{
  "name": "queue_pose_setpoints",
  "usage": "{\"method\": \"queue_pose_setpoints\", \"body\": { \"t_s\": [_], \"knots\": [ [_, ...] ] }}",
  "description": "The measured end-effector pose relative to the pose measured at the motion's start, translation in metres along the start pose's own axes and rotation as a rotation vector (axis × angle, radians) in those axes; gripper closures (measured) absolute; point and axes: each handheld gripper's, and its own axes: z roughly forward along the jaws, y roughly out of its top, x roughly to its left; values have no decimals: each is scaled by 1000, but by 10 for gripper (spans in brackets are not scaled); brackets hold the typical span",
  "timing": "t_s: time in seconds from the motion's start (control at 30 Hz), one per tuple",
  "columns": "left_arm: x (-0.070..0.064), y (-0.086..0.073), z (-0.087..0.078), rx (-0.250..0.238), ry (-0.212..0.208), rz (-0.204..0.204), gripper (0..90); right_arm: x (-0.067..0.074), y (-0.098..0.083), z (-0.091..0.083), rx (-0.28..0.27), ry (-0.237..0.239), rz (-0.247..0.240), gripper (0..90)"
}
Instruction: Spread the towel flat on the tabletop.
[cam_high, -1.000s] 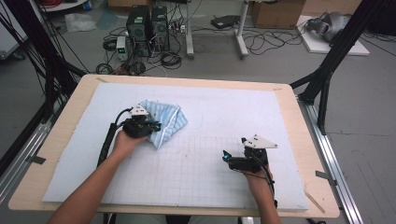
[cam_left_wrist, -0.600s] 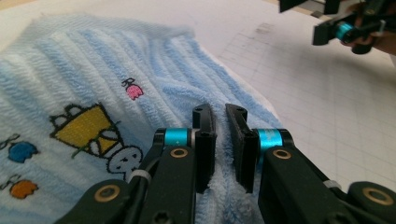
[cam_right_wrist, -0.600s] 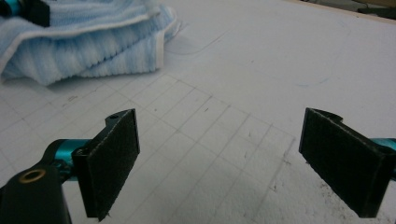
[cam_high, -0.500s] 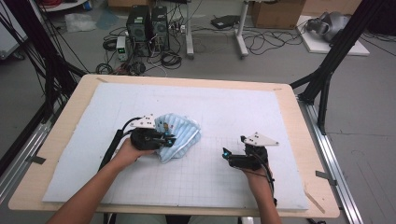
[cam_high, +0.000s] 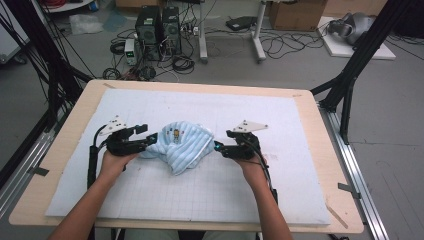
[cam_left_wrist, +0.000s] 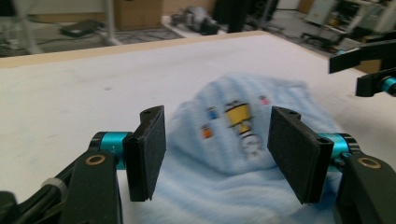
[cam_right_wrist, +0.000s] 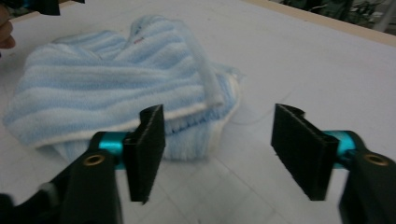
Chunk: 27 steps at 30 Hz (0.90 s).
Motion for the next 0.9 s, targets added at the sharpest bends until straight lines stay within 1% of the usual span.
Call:
{"method": "queue_pose_setpoints", "body": {
  "t_s": [0.03, 0.07, 0.1, 0.13, 0.2, 0.23, 0.3, 0.33, 0.37, 0.43, 0.47, 0.5, 0.53, 0.57, 0.63, 0.73, 0.8, 0.87, 0.9],
  "knots": [
    [3, -1, -2, -6, 11, -11, 362, 0, 4, 6, 10, 16, 2, 419],
    [5, -1, -4, -9, 23, -13, 359, 0, 8, 12, 23, 25, -2, 441],
    [7, -1, -5, -9, 34, -17, 350, 0, 11, 17, 23, 31, -4, 461],
    [9, -2, -6, -9, 49, -21, 341, -1, 15, 23, 28, 37, -3, 460],
    [12, -4, -6, 1, 64, -33, 303, -1, 22, 33, 42, 44, -3, 475],
    [13, -5, -7, 4, 68, -34, 290, -1, 25, 39, 57, 52, 1, 477],
    [13, -8, -7, 4, 76, -34, 274, -3, 28, 49, 99, 45, 0, 483],
    [14, -9, -7, 8, 79, -32, 274, -3, 29, 53, 117, 43, 0, 509],
    [14, -10, -7, 13, 79, -30, 274, -3, 29, 56, 136, 50, 4, 540],
    [15, -11, -8, 14, 82, -33, 275, -1, 29, 58, 155, 71, -4, 694],
    [17, -12, -8, 16, 85, -34, 277, 0, 29, 56, 165, 70, -10, 771],
    [17, -12, -8, 14, 87, -40, 277, 0, 29, 54, 168, 68, -22, 822],
    [18, -12, -9, 15, 88, -43, 278, 0, 29, 51, 161, 65, -31, 855],
    [19, -13, -10, 12, 89, -48, 280, 0, 30, 46, 144, 61, -38, 856],
    [20, -13, -10, 8, 91, -54, 280, -2, 30, 34, 107, 53, -26, 860],
    [20, -14, -10, 16, 92, -56, 284, -6, 25, 11, 71, 22, -31, 859],
    [20, -15, -10, 25, 92, -57, 285, -7, 18, -7, 59, -5, -28, 859],
    [19, -15, -9, 32, 88, -55, 286, -8, 7, -25, 57, -37, -34, 858],
    [19, -16, -8, 32, 90, -53, 289, -8, 2, -34, 65, -51, -34, 857]
  ]
}}
